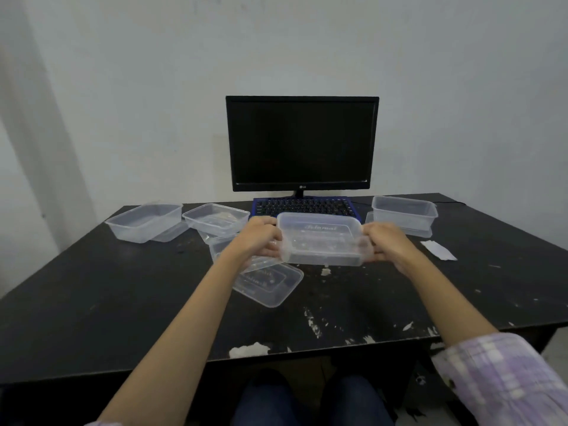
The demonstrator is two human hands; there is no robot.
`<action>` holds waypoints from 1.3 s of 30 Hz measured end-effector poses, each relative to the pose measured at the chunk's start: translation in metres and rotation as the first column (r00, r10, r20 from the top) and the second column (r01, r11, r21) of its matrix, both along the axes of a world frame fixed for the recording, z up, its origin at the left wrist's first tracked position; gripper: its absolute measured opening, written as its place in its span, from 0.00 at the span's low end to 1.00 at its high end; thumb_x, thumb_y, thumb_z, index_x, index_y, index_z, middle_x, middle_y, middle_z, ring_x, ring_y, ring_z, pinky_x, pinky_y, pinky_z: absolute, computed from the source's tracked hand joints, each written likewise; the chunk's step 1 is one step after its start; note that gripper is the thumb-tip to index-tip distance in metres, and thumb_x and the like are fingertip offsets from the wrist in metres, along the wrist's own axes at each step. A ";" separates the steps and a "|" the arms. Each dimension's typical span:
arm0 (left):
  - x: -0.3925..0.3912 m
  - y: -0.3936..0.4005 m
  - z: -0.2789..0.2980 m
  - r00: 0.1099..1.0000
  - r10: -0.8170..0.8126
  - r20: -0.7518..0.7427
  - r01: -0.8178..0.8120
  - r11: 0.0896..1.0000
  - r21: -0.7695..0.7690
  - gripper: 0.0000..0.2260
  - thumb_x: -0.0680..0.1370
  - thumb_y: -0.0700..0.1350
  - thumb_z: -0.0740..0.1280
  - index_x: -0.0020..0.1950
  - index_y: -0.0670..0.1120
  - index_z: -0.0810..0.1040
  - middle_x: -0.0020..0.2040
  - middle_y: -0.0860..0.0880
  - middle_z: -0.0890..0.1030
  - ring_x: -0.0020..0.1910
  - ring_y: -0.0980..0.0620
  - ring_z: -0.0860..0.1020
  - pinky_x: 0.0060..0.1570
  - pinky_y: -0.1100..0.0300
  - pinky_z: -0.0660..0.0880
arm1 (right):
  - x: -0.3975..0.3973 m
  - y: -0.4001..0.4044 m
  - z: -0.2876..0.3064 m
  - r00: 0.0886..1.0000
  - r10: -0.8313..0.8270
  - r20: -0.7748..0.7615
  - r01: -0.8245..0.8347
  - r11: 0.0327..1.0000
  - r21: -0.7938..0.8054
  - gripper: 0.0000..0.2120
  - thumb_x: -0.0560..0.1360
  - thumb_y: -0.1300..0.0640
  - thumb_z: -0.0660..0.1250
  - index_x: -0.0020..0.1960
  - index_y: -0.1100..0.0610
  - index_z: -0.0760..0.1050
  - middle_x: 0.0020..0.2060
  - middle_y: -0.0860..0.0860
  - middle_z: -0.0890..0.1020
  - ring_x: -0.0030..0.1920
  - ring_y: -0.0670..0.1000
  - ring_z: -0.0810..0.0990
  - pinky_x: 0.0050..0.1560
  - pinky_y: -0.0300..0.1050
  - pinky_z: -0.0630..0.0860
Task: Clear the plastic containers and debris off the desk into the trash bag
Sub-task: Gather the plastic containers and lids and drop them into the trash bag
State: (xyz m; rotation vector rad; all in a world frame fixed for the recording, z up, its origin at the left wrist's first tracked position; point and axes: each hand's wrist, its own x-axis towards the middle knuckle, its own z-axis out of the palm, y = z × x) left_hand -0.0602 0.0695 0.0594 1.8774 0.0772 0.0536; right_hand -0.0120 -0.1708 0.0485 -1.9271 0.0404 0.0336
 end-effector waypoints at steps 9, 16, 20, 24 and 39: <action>-0.068 0.104 0.017 0.987 0.155 0.044 -0.145 0.973 -0.179 0.15 0.74 0.33 0.61 0.56 0.44 0.79 0.52 0.43 0.82 0.40 0.49 0.81 0.37 0.61 0.79 | -0.030 0.093 0.016 0.933 0.358 -0.029 -0.341 0.909 0.240 0.14 0.78 0.57 0.60 0.62 0.54 0.74 0.51 0.59 0.82 0.48 0.57 0.83 0.41 0.47 0.81; -0.149 0.182 0.005 0.948 0.315 0.040 -0.295 0.922 -0.252 0.15 0.73 0.33 0.63 0.59 0.43 0.79 0.49 0.45 0.84 0.42 0.47 0.81 0.41 0.59 0.80 | -0.066 0.178 0.001 0.848 0.530 -0.015 -0.489 0.793 0.365 0.14 0.78 0.55 0.62 0.64 0.53 0.73 0.52 0.57 0.83 0.46 0.56 0.85 0.39 0.46 0.82; -0.205 0.219 -0.008 0.923 0.385 0.026 -0.366 0.895 -0.254 0.14 0.74 0.35 0.63 0.58 0.44 0.80 0.51 0.44 0.84 0.47 0.45 0.81 0.44 0.59 0.81 | -0.098 0.223 -0.015 0.772 0.634 -0.026 -0.575 0.717 0.395 0.13 0.78 0.53 0.63 0.62 0.51 0.74 0.52 0.57 0.82 0.48 0.55 0.84 0.41 0.45 0.81; -0.258 0.244 -0.024 0.905 0.426 0.008 -0.416 0.887 -0.200 0.15 0.75 0.35 0.63 0.59 0.46 0.79 0.52 0.46 0.84 0.49 0.46 0.83 0.44 0.61 0.80 | -0.136 0.256 -0.035 0.736 0.676 -0.018 -0.609 0.675 0.416 0.09 0.78 0.54 0.62 0.57 0.48 0.76 0.50 0.55 0.84 0.46 0.55 0.85 0.40 0.45 0.81; -0.359 0.276 -0.117 0.900 0.416 -0.127 -0.435 0.859 -0.270 0.19 0.70 0.46 0.68 0.60 0.53 0.79 0.59 0.46 0.81 0.56 0.43 0.81 0.46 0.57 0.80 | -0.243 0.285 -0.112 0.741 0.653 0.158 -0.643 0.620 0.450 0.12 0.75 0.53 0.67 0.56 0.40 0.77 0.48 0.47 0.83 0.46 0.48 0.84 0.38 0.43 0.81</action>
